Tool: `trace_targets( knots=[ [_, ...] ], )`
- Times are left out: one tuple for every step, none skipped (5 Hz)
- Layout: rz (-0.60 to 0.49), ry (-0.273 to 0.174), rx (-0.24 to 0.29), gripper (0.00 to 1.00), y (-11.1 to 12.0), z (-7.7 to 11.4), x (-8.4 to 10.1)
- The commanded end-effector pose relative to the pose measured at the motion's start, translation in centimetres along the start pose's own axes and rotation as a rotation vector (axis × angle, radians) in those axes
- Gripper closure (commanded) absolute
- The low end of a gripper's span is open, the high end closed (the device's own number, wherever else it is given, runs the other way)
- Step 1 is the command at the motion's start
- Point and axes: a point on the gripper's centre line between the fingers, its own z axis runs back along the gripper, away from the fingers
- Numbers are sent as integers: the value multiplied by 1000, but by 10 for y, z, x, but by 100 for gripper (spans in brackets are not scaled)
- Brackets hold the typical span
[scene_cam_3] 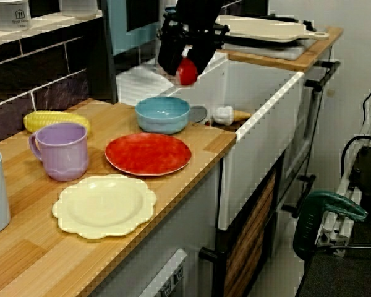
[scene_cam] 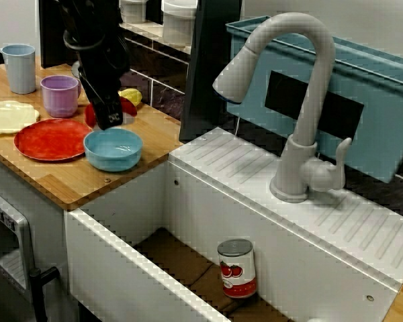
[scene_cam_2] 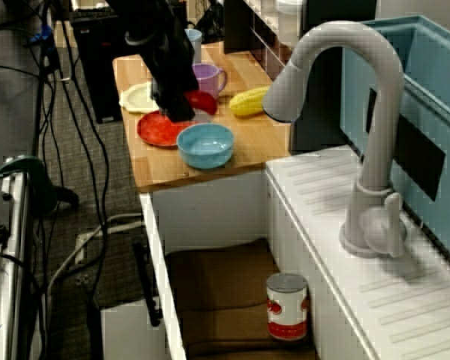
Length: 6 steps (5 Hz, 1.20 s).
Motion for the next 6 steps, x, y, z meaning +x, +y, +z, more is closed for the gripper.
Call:
trace_targets(
  knots=[
    [-10,-4,43,100,0,-22,5],
    [-13,12,50,100,2,-30,3],
    [-18,18,55,0,8,-30,2],
    [-3,31,44,0,17,-27,0],
    [4,29,29,0,25,-21,0],
    [24,27,7,0,36,-12,2]
  ],
)
